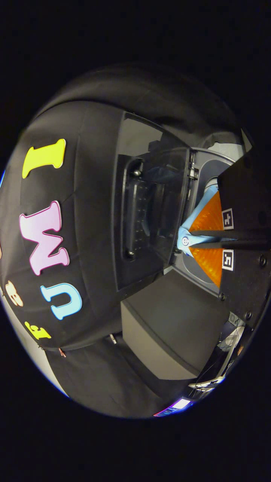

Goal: Put the clothes into the washing machine and then close the washing machine lid.

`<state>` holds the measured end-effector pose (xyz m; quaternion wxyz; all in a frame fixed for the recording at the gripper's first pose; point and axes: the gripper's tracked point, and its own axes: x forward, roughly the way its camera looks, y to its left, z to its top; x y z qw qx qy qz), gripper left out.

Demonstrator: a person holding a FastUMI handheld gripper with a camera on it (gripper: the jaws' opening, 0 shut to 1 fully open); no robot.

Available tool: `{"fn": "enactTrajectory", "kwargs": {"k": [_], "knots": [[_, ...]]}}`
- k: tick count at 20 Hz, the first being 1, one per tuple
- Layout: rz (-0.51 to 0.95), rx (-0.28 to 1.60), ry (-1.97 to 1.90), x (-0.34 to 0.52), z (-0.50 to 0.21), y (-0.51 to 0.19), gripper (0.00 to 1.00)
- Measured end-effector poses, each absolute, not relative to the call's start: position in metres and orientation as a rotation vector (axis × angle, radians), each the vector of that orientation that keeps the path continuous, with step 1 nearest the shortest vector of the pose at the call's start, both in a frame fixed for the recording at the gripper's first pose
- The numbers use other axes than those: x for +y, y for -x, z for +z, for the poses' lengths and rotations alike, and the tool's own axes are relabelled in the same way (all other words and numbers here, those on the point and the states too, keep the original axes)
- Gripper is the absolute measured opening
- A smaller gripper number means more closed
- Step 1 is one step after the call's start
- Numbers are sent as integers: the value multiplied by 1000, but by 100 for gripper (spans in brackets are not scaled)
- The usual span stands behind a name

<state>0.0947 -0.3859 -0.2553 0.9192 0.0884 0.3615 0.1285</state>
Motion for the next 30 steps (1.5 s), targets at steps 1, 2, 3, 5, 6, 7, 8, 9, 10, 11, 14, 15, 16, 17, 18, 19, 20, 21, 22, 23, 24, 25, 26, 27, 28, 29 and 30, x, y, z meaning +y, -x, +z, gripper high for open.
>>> {"fn": "enactTrajectory", "kwargs": {"k": [1, 2, 3, 5, 6, 7, 8, 9, 10, 11, 14, 15, 16, 17, 18, 19, 20, 21, 22, 23, 24, 25, 26, 27, 28, 29, 30], "knots": [[251, 762, -186, -383, -264, -97, 5], [233, 783, -190, -382, -274, -97, 5], [216, 802, -198, -380, -283, -96, 5], [188, 837, -194, -377, -303, -93, 5], [174, 851, -178, -377, -312, -92, 5], [157, 867, -165, -378, -322, -91, 5], [137, 884, -162, -382, -333, -88, 5], [122, 905, -166, -383, -342, -84, 5], [110, 922, -169, -382, -351, -82, 5], [98, 931, -167, -383, -357, -81, 5], [87, 951, -133, -384, -369, -82, 5], [88, 954, -129, -382, -371, -81, 5], [88, 956, -125, -380, -371, -79, 5], [88, 955, -124, -379, -371, -80, 5], [87, 955, -121, -379, -372, -80, 5], [81, 956, -116, -381, -375, -80, 5], [75, 963, -111, -381, -379, -79, 5], [65, 973, -100, -384, -383, -78, 5], [55, 982, -88, -387, -389, -76, 5], [44, 993, -75, -389, -395, -75, 5], [36, 1007, -72, -390, -400, -73, 5], [31, 1016, -66, -390, -404, -72, 5], [27, 1022, -59, -390, -406, -71, 5], [29, 1027, -52, -388, -410, -70, 5], [28, 1033, -35, -390, -414, -68, 5], [29, 1040, -28, -390, -416, -67, 5], [26, 1046, -29, -389, -420, -67, 5]]}}
